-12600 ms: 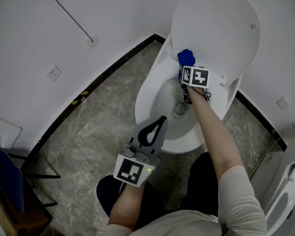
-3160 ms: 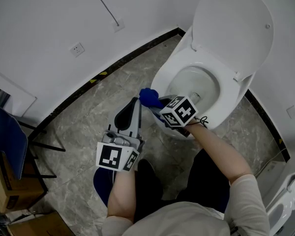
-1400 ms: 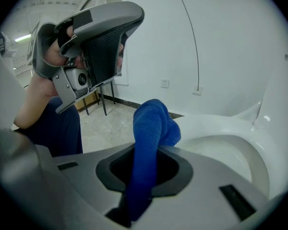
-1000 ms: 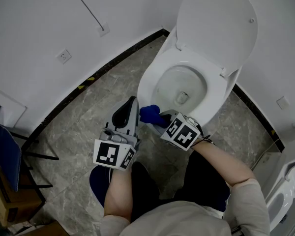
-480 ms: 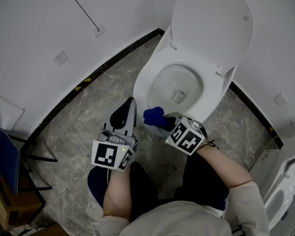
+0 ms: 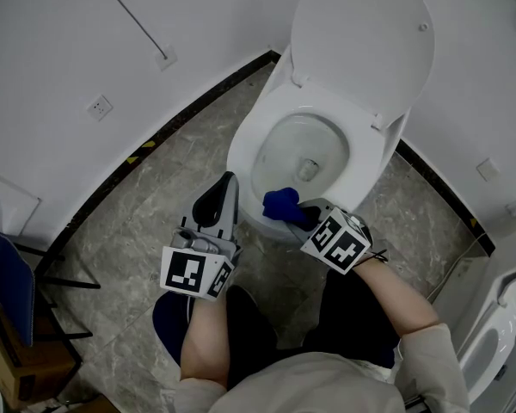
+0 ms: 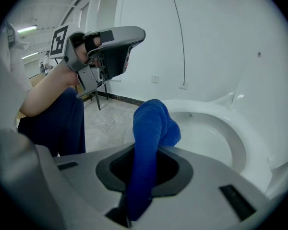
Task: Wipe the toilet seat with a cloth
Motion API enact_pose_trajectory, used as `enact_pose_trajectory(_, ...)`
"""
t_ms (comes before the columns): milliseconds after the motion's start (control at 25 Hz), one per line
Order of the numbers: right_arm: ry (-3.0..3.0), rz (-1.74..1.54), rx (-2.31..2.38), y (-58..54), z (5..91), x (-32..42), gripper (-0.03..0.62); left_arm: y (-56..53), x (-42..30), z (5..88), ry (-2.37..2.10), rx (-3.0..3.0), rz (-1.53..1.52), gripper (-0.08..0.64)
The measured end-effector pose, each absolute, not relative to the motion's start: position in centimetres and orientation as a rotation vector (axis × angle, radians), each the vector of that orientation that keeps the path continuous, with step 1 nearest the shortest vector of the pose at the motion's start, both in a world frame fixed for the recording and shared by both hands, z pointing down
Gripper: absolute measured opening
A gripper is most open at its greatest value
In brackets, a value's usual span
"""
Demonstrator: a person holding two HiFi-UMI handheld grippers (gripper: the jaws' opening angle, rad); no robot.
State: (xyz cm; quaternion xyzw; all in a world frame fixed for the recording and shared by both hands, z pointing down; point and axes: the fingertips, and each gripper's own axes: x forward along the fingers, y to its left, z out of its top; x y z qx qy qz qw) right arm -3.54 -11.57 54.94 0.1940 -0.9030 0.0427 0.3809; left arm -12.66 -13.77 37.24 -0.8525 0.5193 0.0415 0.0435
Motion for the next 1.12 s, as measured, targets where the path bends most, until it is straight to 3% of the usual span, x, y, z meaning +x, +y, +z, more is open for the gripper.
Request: enact_pose_trajectory(1120,-2.318,0.195,0.816,-14.3,54.9,5.2,0.063,-14.4,-9.1,38.2,1.516,-2.669,0.100,0.008)
